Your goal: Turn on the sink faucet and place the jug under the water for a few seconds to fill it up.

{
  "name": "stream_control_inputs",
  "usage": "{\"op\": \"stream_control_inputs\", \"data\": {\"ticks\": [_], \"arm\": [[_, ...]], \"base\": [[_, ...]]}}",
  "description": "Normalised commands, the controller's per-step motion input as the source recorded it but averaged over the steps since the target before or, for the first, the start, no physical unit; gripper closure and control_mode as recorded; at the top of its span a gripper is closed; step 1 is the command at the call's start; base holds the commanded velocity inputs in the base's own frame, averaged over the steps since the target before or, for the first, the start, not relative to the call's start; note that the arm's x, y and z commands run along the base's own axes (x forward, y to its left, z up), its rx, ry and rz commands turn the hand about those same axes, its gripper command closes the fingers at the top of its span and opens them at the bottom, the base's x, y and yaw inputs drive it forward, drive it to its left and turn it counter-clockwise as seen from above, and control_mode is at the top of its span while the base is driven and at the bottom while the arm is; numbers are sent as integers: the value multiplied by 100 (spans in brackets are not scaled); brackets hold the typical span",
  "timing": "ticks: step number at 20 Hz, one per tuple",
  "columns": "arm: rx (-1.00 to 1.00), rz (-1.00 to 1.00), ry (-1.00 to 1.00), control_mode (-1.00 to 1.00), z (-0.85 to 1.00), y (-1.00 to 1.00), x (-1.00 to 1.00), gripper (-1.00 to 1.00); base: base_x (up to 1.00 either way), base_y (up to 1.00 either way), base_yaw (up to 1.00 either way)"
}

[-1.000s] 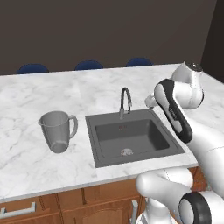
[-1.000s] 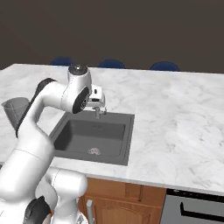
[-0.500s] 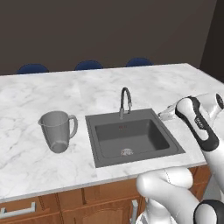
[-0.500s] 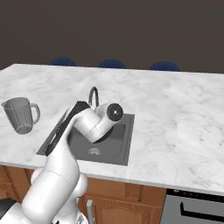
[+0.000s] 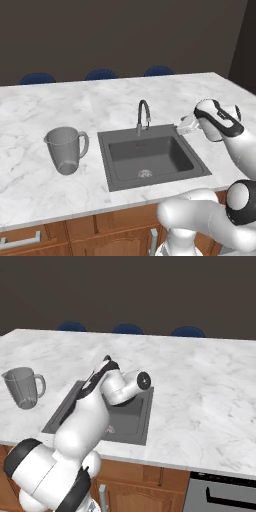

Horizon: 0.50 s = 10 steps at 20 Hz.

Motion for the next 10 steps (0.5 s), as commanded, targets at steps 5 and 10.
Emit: {"op": "stream_control_inputs", "data": {"ticks": [5,10], "arm": [[0,5,0,-100,-34,0,43,-100],[0,0,0,-100,-43,3,57,-100]], "base": [[0,0,0],[0,0,0]]}}
